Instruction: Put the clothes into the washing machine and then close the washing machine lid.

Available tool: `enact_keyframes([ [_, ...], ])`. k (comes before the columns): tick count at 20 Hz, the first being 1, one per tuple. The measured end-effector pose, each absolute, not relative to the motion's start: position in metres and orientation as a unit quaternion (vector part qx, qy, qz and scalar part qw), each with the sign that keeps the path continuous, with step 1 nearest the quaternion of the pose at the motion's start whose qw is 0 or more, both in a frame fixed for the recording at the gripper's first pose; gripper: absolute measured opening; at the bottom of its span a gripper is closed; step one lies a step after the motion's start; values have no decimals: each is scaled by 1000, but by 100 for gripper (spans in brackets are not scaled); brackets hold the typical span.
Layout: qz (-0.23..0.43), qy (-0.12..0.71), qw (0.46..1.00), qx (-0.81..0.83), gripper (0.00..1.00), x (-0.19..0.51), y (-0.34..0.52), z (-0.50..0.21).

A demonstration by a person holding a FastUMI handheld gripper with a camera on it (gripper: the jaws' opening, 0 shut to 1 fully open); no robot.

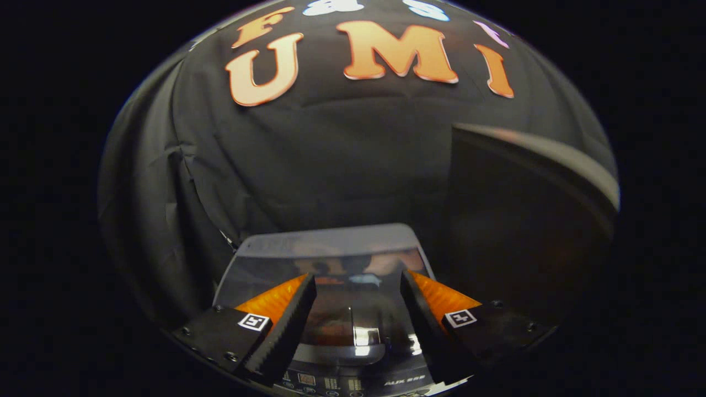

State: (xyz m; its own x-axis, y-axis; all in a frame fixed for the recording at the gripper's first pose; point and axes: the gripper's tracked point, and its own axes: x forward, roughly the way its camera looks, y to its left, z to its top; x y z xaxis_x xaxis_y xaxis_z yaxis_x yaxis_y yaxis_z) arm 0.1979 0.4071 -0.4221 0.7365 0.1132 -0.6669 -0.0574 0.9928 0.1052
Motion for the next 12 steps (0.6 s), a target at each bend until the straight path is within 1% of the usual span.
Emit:
enact_keyframes([
  [2,34,382,922,47,99,178,402,-446],
  [5,31,391,919,40,99,173,401,-450],
  [9,32,384,922,35,99,174,403,-439],
  [12,45,366,929,28,99,179,411,-413],
])
